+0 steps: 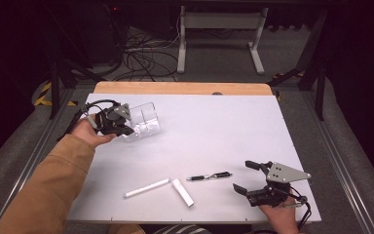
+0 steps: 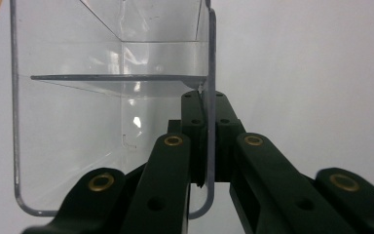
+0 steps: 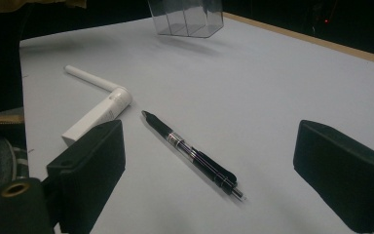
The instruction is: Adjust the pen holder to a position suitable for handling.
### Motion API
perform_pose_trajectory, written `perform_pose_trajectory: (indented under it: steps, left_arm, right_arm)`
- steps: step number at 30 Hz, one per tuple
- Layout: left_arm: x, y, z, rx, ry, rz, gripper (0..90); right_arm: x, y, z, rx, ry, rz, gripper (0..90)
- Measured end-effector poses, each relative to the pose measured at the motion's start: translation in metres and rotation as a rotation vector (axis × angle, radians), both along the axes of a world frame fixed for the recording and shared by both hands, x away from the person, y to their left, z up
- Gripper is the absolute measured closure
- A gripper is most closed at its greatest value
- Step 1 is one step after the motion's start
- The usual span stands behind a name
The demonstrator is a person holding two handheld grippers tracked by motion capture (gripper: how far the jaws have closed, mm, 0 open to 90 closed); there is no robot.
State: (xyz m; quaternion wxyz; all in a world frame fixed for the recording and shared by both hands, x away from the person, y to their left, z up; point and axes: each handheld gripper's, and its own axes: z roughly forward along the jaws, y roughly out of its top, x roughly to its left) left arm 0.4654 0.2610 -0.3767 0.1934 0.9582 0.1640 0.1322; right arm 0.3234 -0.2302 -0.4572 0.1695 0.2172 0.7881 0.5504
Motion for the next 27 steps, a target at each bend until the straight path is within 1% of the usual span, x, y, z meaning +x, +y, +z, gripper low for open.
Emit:
perform_pose_trajectory:
  steps: [1, 2, 3, 4, 5, 7, 8, 9, 11, 12, 13, 19, 21, 23, 24, 25, 26, 27]
  left_arm:
    - [-0.002, -0.004, 0.002, -0.003, 0.006, -0.009, 87.8]
    - [-0.003, -0.007, 0.004, -0.010, -0.001, -0.027, 87.8]
    - [-0.005, -0.015, 0.008, -0.027, 0.003, -0.051, 87.8]
    - [-0.006, -0.019, 0.009, -0.029, 0.005, -0.067, 87.9]
    - [-0.006, -0.019, 0.009, -0.029, 0.005, -0.067, 87.9]
    - [-0.008, -0.028, 0.011, -0.027, 0.000, -0.099, 87.8]
    - [-0.010, -0.036, 0.012, -0.034, 0.005, -0.113, 87.8]
    - [-0.010, -0.036, 0.012, -0.034, 0.005, -0.113, 87.8]
    - [-0.010, -0.045, 0.012, -0.036, 0.010, -0.138, 87.9]
    - [-0.011, -0.053, 0.012, -0.038, 0.011, -0.166, 87.8]
    - [-0.011, -0.056, 0.012, -0.032, 0.016, -0.177, 87.9]
    - [-0.012, -0.074, 0.010, -0.032, 0.032, -0.233, 87.8]
    - [-0.012, -0.083, 0.008, -0.020, 0.042, -0.259, 87.8]
    - [-0.013, -0.086, 0.007, -0.017, 0.048, -0.261, 87.8]
    - [-0.012, -0.089, 0.005, -0.008, 0.050, -0.276, 87.8]
    - [-0.012, -0.092, 0.004, -0.004, 0.059, -0.283, 87.8]
    - [-0.012, -0.097, 0.001, 0.003, 0.077, -0.290, 87.8]
    - [-0.012, -0.097, 0.001, 0.003, 0.077, -0.290, 87.8]
  right_arm:
    - [0.000, 0.000, 0.000, 0.000, 0.000, 0.000, 12.0]
    - [0.000, 0.000, 0.000, 0.000, 0.000, 0.000, 12.0]
    - [0.000, 0.000, 0.000, 0.000, -0.002, 0.001, 12.0]
    - [0.000, 0.000, 0.000, 0.003, -0.001, 0.001, 12.0]
    - [-0.001, -0.001, 0.000, 0.003, -0.001, 0.000, 12.0]
    - [-0.001, -0.001, 0.000, 0.003, -0.002, -0.001, 12.0]
    - [-0.001, -0.001, 0.000, 0.004, -0.003, -0.003, 12.0]
    - [-0.002, -0.001, 0.000, 0.005, -0.002, -0.003, 12.0]
    - [-0.002, -0.002, 0.000, 0.005, -0.001, -0.003, 12.0]
    - [-0.002, -0.002, 0.000, 0.004, -0.003, -0.004, 12.0]
    - [-0.002, -0.002, 0.000, 0.007, -0.005, -0.002, 12.0]
    - [-0.003, -0.003, 0.000, 0.008, -0.004, -0.005, 12.0]
    - [-0.003, -0.003, 0.000, 0.007, -0.003, -0.005, 12.0]
    - [-0.003, -0.004, 0.000, 0.007, -0.003, -0.005, 12.0]
    - [-0.004, -0.004, 0.000, 0.009, -0.003, -0.004, 12.0]
    - [-0.004, -0.004, 0.000, 0.008, -0.003, -0.005, 12.0]
    - [-0.004, -0.004, 0.000, 0.007, -0.004, -0.007, 12.0]
    - [-0.004, -0.004, 0.000, 0.007, -0.004, -0.007, 12.0]
